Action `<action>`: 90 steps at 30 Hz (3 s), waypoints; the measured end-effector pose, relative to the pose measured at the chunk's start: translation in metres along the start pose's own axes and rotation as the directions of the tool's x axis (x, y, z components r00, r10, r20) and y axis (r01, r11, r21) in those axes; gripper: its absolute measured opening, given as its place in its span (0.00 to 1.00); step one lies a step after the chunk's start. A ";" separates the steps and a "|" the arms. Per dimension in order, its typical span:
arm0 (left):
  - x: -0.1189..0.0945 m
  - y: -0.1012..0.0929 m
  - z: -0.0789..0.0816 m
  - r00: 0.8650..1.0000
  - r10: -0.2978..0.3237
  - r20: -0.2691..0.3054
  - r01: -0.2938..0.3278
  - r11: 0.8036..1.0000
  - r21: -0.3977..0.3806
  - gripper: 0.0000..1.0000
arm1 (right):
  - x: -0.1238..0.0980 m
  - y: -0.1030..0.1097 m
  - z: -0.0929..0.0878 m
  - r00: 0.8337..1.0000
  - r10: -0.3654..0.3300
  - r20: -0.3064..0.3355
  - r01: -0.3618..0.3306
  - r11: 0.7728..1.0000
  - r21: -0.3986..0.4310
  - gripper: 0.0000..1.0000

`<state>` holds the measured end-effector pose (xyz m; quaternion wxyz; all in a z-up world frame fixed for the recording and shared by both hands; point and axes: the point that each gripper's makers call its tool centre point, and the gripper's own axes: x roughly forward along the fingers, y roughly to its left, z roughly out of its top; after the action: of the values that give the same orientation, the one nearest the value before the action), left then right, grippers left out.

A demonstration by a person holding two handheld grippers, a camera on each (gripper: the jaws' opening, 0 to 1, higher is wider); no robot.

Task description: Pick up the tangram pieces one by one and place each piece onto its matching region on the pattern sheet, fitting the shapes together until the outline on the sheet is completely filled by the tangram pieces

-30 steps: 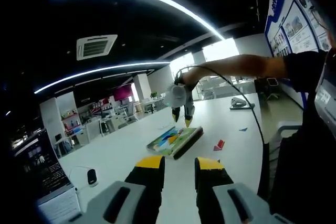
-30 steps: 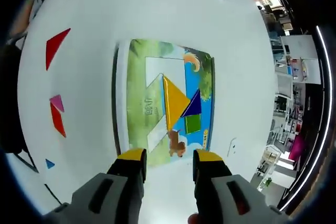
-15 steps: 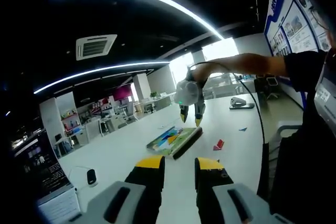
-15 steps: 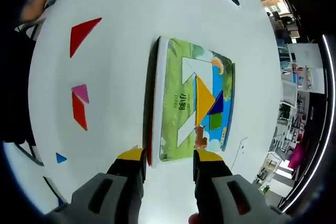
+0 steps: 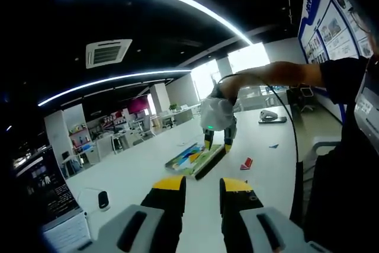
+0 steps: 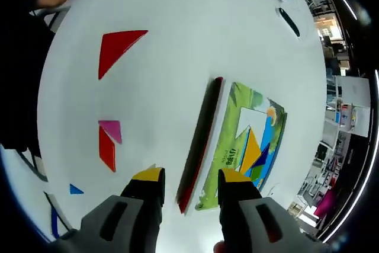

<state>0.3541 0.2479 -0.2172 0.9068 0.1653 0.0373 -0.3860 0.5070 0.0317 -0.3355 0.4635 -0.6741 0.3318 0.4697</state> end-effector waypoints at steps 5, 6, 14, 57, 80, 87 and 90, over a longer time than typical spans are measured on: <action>-0.006 0.003 -0.006 1.000 0.003 -0.007 -0.003 1.000 -0.005 0.25 | 0.000 0.005 0.019 0.999 0.005 0.041 -0.002 0.997 -0.078 0.37; -0.006 0.003 -0.006 1.000 0.003 -0.007 -0.003 1.000 -0.005 0.25 | 0.000 0.006 0.020 0.999 0.005 0.042 -0.002 0.997 -0.081 0.37; -0.013 0.002 -0.013 1.000 -0.005 -0.017 0.005 1.000 -0.011 0.25 | -0.002 0.035 0.080 0.982 0.051 0.184 0.023 0.924 -0.381 0.38; -0.008 0.001 -0.006 1.000 -0.002 -0.011 0.002 1.000 0.009 0.25 | -0.011 0.088 0.159 0.953 0.250 0.169 -0.047 0.675 -0.737 0.32; -0.007 0.002 -0.006 1.000 0.001 -0.010 -0.001 1.000 0.011 0.25 | -0.009 0.083 0.156 0.940 0.309 0.145 -0.135 0.727 -0.673 0.28; -0.008 0.001 -0.006 1.000 0.002 -0.008 -0.002 1.000 0.007 0.25 | -0.005 0.065 0.140 0.957 0.262 0.125 -0.124 0.758 -0.640 0.28; -0.008 0.002 -0.006 1.000 0.004 -0.008 -0.004 1.000 0.004 0.25 | -0.009 0.056 0.133 0.958 0.252 0.136 -0.117 0.778 -0.618 0.28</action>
<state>0.3502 0.2570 -0.2209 0.9070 0.1690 0.0398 -0.3837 0.4109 0.1369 -0.3622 0.2083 -0.6968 0.1785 0.6627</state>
